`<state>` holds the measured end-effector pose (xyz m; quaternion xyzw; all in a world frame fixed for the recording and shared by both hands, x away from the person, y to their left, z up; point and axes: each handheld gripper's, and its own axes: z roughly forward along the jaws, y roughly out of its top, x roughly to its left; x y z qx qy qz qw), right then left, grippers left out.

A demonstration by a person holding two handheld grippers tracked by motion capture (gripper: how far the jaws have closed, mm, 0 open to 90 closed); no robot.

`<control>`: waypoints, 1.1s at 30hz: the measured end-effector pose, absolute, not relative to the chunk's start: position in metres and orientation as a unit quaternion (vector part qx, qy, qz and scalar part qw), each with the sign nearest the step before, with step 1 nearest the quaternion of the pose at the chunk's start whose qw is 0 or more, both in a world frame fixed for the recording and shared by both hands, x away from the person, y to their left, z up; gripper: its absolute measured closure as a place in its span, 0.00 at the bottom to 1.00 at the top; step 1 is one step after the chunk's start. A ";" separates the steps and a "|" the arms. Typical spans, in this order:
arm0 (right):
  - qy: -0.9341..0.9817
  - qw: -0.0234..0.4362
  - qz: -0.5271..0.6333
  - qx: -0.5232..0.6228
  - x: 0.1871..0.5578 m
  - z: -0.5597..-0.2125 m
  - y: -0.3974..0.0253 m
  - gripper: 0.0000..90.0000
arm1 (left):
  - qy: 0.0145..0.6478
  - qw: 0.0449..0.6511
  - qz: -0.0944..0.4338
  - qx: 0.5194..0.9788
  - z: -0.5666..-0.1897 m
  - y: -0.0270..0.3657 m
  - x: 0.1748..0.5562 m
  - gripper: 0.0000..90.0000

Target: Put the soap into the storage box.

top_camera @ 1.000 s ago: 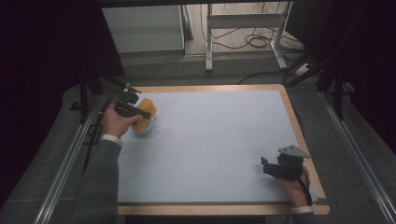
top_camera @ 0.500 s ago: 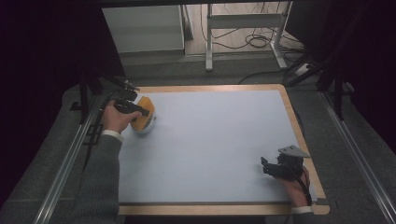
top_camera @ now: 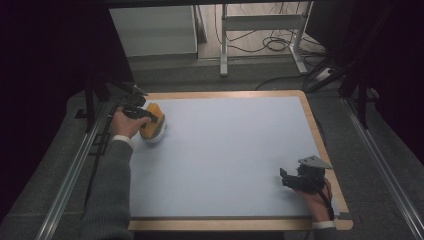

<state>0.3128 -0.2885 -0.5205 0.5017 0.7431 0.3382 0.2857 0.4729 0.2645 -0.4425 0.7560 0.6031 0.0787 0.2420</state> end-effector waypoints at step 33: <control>0.745 0.284 0.335 0.502 0.313 -0.522 -0.288 0.09 | 0.630 0.248 0.093 0.730 -0.454 0.272 0.479 0.41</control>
